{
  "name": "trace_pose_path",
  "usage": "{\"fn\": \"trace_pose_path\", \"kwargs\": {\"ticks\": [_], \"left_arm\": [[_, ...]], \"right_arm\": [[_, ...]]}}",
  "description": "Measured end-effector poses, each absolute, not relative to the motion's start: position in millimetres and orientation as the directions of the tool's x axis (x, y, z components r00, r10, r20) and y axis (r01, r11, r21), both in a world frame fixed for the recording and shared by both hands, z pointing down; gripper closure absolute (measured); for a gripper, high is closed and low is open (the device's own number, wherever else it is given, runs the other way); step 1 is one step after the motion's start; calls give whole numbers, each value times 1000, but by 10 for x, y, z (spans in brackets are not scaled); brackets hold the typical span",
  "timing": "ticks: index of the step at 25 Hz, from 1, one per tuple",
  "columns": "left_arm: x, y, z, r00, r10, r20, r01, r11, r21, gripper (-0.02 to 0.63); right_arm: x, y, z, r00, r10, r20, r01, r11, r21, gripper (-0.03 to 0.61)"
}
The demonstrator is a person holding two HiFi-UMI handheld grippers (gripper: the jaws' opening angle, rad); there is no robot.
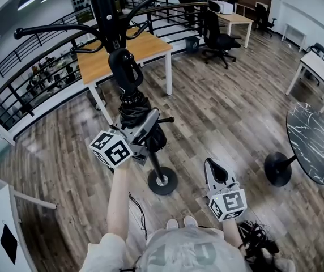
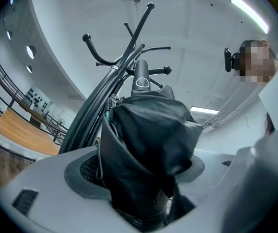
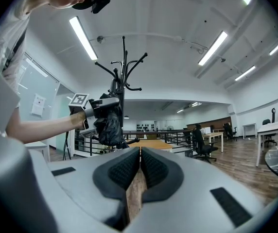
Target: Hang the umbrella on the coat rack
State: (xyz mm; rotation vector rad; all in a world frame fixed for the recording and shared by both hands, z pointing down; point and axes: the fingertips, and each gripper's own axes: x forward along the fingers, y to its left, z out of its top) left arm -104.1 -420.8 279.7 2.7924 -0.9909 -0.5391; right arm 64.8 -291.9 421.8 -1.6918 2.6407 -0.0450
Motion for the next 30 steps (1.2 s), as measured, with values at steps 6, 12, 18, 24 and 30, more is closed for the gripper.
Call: {"fn": "trace_pose_path", "kwargs": {"ticks": [6,12,18,24,30], "left_arm": [[-1346,-4247,2833,567,-760,-317,-750,-636,183,259],[-1564,-4181,2914,485,-821,-302,-816,-548,181,259],[-1650,-3915,2907,437,-850,-293,-870,-482,100,259],[-1662,-3412,2763,353,-882,-311,-935,-345,-84,259],[-1587,-2898,2946,255,-915,-311,-959,-199,-202,271]], "right_arm": [[587,-2888,4262,-428,-903,22,-904,428,-27,546],[495,-2862,4277,-463,-886,22,-886,462,-29,547],[391,-2852,4307,-494,-869,26,-869,493,-32,546],[193,-2891,4263,-540,-842,17,-842,539,-29,547],[-25,-2947,4161,-604,-797,-5,-797,604,11,546]]}}
